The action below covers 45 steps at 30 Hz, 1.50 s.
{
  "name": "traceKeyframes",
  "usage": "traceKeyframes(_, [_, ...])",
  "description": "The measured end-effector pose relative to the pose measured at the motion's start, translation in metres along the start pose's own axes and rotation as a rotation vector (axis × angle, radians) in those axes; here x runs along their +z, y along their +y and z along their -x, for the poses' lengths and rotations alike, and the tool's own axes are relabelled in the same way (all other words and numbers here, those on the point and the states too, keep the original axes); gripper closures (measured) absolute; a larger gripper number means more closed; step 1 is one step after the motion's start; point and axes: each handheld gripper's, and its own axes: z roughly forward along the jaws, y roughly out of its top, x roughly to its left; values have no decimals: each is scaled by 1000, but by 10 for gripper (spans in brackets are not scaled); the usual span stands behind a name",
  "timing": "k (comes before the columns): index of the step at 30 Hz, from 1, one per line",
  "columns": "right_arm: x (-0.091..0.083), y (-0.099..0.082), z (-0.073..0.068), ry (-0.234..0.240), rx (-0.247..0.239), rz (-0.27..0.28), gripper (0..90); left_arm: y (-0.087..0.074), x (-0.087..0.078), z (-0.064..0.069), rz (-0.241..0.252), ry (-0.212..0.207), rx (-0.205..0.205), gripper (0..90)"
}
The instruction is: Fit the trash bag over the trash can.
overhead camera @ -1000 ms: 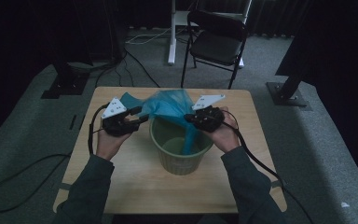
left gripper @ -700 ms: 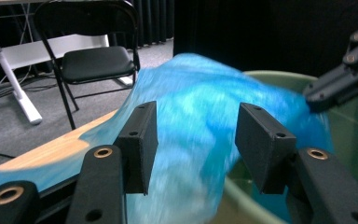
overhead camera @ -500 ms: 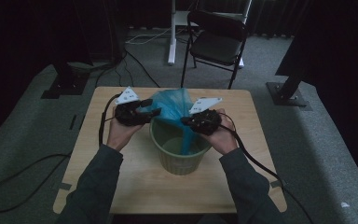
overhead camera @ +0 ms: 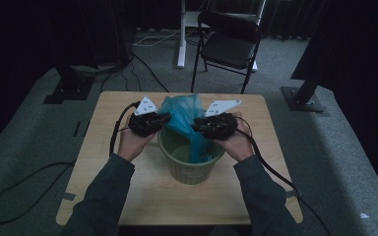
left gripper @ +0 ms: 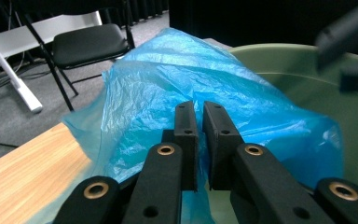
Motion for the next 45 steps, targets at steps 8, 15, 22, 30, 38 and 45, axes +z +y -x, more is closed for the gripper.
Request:
traceKeyframes(8, [2, 12, 13, -99, 48, -23, 675, -3, -6, 10, 26, -16, 24, 844])
traceKeyframes(15, [18, 13, 30, -138, 126, -52, 658, -4, -10, 15, 39, -26, 39, 843])
traceKeyframes(22, [30, 19, 42, -148, 210, -70, 532, -5, -12, 17, 45, -22, 48, 844])
traceKeyframes(30, [39, 16, 45, -100, 227, -102, 736, -5, -13, 18, 51, -21, 47, 844])
traceKeyframes(38, [33, 17, 40, -111, 184, -105, 900, -10, -12, 17, 41, -20, 48, 841])
traceKeyframes(45, [21, 19, 34, -122, 150, -76, 900, -14, -14, 15, 39, -21, 42, 812])
